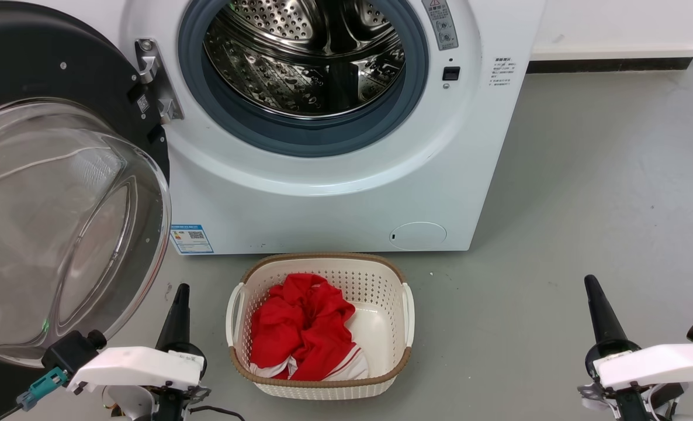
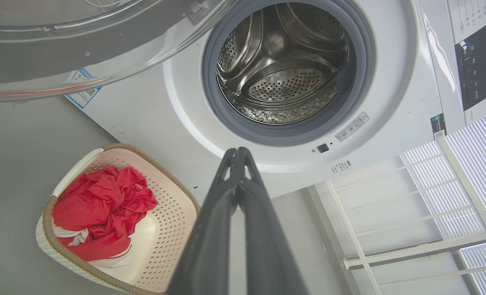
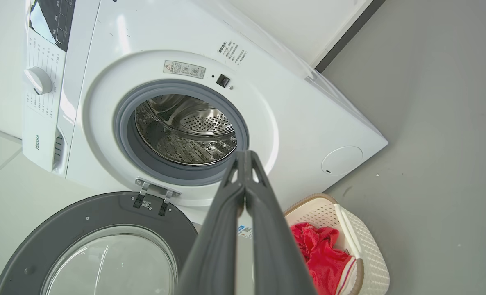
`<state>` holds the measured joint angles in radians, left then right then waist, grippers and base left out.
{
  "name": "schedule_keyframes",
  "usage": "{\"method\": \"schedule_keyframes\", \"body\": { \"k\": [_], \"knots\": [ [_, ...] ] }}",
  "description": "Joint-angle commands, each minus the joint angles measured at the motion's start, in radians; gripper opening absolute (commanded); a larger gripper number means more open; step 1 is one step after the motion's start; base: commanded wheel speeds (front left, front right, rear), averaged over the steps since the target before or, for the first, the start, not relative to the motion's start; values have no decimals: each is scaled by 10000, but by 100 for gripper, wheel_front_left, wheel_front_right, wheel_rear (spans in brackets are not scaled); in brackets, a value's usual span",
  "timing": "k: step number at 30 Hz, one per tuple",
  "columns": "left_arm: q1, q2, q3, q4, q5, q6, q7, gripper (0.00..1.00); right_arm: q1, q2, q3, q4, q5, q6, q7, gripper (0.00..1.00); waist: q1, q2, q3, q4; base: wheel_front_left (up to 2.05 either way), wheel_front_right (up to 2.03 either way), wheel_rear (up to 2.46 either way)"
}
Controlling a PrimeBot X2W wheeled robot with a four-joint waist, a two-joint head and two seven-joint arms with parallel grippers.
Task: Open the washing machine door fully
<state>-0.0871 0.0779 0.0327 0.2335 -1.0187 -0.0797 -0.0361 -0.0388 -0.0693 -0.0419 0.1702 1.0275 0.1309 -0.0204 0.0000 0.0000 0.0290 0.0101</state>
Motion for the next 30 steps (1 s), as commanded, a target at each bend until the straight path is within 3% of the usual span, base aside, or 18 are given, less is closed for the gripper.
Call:
{"method": "schedule_keyframes", "body": {
  "k": [1, 30],
  "knots": [
    [-217, -21, 50, -59, -249, -101, 76, 0, -194, -81, -34, -31, 269, 0, 40, 0, 0, 0, -4, -2, 0, 0, 0],
    [-262, -144, 458, 33, -3130, -316, 810, 0, -497, -66, -233, 362, 3229, -1, 576, 0, 0, 0, -115, -45, 0, 0, 0]
  ]
}}
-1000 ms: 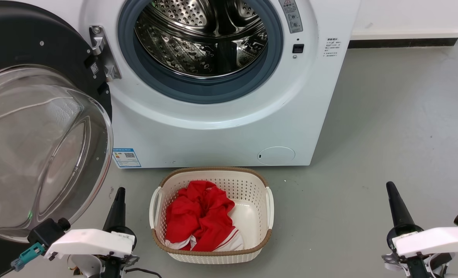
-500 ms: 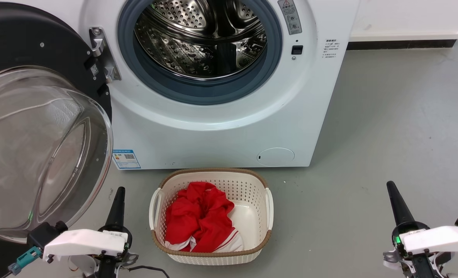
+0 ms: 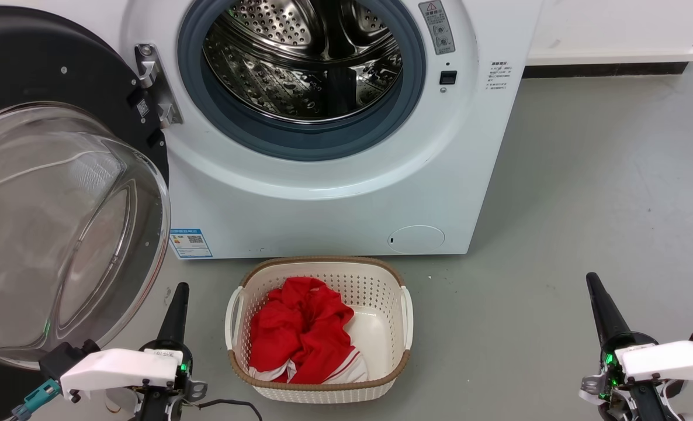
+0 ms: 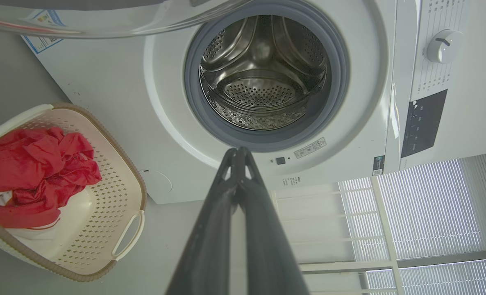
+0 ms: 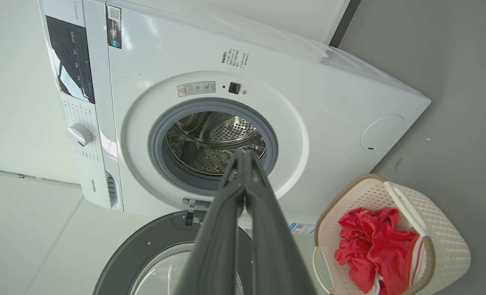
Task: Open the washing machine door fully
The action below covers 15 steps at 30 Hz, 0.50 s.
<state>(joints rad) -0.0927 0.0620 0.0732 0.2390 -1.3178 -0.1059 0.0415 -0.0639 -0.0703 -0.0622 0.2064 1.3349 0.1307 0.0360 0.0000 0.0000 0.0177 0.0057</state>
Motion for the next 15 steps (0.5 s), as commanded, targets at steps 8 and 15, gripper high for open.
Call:
{"method": "schedule_keyframes", "body": {
  "k": [8, 15],
  "knots": [
    [-179, -23, 147, -2, -816, -105, 205, 0, -287, -45, -81, 87, 838, 1, 161, 0, 0, 0, -32, -13, 0, 0, 0],
    [-187, -48, 217, 16, -1375, -154, 353, 0, -333, -31, -130, 163, 1403, 1, 270, 0, 0, 0, -58, -23, 0, 0, 0]
  ]
}}
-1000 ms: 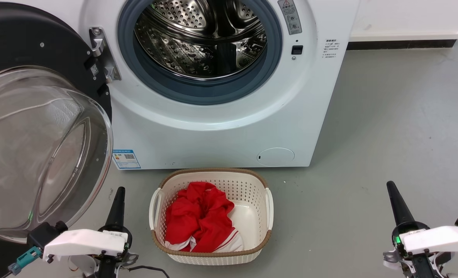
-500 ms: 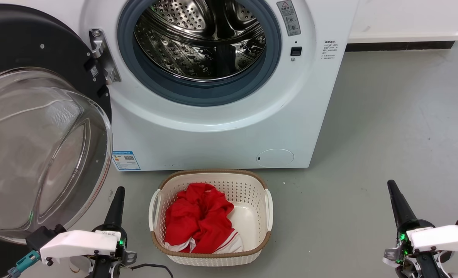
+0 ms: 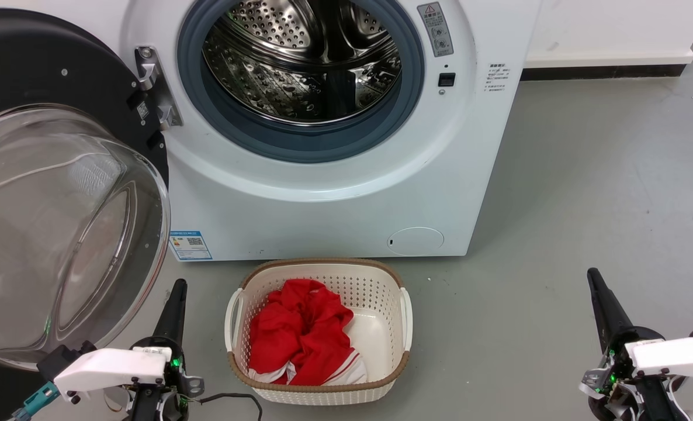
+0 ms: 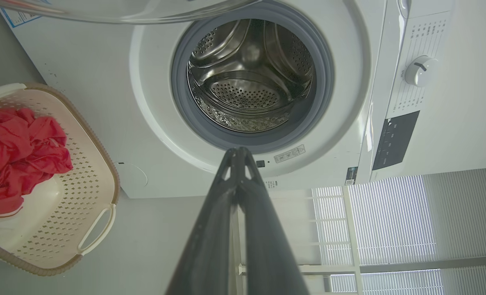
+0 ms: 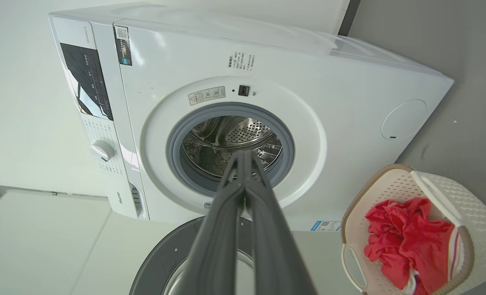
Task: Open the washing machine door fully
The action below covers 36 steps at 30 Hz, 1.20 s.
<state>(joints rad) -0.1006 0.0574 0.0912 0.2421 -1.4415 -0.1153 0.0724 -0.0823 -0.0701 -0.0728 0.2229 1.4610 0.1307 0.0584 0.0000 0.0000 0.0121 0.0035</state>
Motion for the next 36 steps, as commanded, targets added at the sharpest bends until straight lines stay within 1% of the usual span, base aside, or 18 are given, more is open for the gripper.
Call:
{"method": "schedule_keyframes", "body": {
  "k": [1, 23, 36],
  "knots": [
    [-106, -7, 46, -12, -216, -68, 68, 0, -161, -31, -30, 7, 220, 1, 64, 0, 0, 0, -6, -2, 0, 0, 0],
    [-116, -85, 268, 43, -1755, -181, 464, 0, -302, 13, -170, 233, 1779, 0, 395, 0, 0, 0, -89, -35, 0, 0, 0],
    [-112, -83, 262, 39, -1717, -180, 452, 0, -302, 44, -210, 226, 1702, 0, 393, 0, 0, 0, -89, -35, 0, 0, 0]
  ]
}}
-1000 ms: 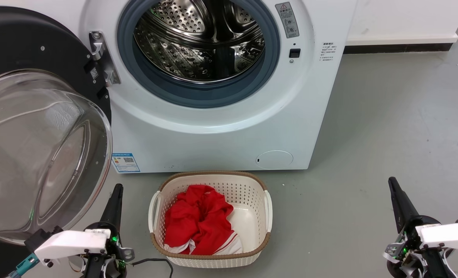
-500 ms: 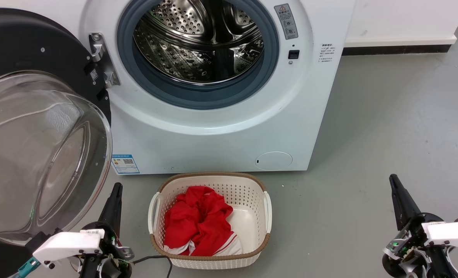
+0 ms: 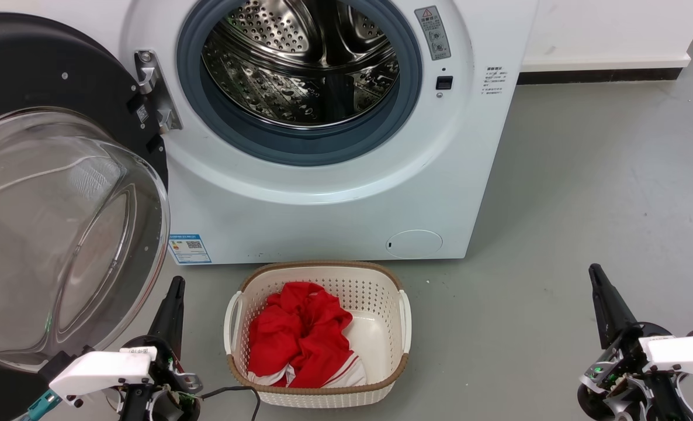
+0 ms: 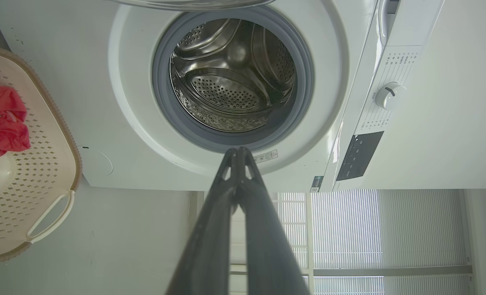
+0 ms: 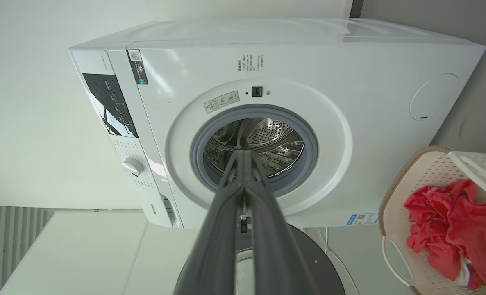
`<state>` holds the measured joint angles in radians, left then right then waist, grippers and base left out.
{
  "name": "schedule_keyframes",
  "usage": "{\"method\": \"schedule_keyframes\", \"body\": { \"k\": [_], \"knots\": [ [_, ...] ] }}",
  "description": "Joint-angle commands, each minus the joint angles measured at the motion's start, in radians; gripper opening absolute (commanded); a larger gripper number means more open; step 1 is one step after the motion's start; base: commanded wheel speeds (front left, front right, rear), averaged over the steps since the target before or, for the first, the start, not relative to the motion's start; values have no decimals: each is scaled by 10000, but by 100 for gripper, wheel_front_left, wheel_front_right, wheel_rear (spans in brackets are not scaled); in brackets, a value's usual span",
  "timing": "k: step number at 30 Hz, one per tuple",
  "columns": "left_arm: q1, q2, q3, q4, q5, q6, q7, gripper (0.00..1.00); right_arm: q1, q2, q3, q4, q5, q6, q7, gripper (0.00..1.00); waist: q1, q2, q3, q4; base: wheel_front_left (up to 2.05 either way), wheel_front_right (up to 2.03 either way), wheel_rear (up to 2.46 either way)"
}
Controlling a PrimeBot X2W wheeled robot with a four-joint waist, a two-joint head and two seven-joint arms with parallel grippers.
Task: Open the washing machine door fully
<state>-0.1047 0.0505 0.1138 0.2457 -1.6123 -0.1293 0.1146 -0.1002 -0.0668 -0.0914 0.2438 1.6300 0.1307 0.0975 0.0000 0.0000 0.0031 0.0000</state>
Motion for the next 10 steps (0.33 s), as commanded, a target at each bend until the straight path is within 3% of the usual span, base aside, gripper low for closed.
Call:
{"method": "schedule_keyframes", "body": {
  "k": [1, 10],
  "knots": [
    [-71, -14, 36, 3, -9, -40, 31, 0, -123, 14, -26, 18, 9, 0, 5, 0, 0, 0, 0, 0, 0, 0, 0],
    [-71, -14, 35, 2, -10, -40, 30, 0, -117, 32, -50, 19, -17, 0, 36, 0, 0, 0, 0, 0, 0, 0, 0]
  ]
}}
